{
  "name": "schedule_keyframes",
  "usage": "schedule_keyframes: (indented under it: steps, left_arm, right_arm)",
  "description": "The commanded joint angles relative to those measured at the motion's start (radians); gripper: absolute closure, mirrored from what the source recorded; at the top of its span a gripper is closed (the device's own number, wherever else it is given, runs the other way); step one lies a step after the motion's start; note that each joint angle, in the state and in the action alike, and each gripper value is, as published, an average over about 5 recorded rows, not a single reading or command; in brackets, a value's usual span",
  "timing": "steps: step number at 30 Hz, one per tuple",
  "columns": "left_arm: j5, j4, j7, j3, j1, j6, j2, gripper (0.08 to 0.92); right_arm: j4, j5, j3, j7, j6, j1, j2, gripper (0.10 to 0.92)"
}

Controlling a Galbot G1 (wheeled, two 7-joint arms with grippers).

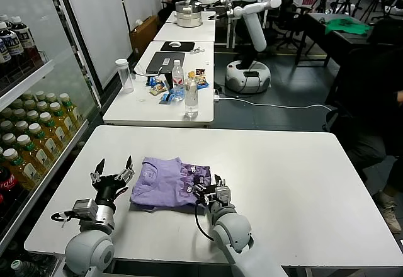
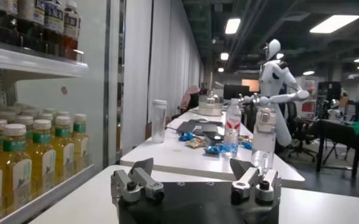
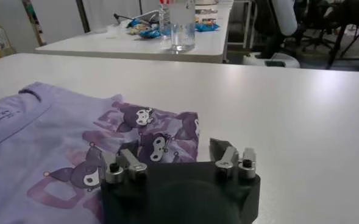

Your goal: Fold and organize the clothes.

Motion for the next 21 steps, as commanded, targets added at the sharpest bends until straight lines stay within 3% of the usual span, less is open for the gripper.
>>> schedule_keyframes:
  steps: [1,17,21]
  left_arm:
    - [0.002,-0.002,-0.008,-0.030,0.019,0.001,0.002,0.177]
    - [-0.024,0.021,0.027,-0.032,0.000,0.071,0.020,0.177]
    - [-0.017,0.011,0.034,-0.010,-0.005,0.077,0.010,0.177]
  right_arm:
    - [-0.019,0.035,-0.032,0.025,-0.019,0.021,-0.006,0.344]
    - [0.047,0.048,0.181,-0.115,-0.026,0.074,-0.344,0.808]
    - [0.019,0.042,0.232,-0.204,-0.021,0.102,-0.449,0.878]
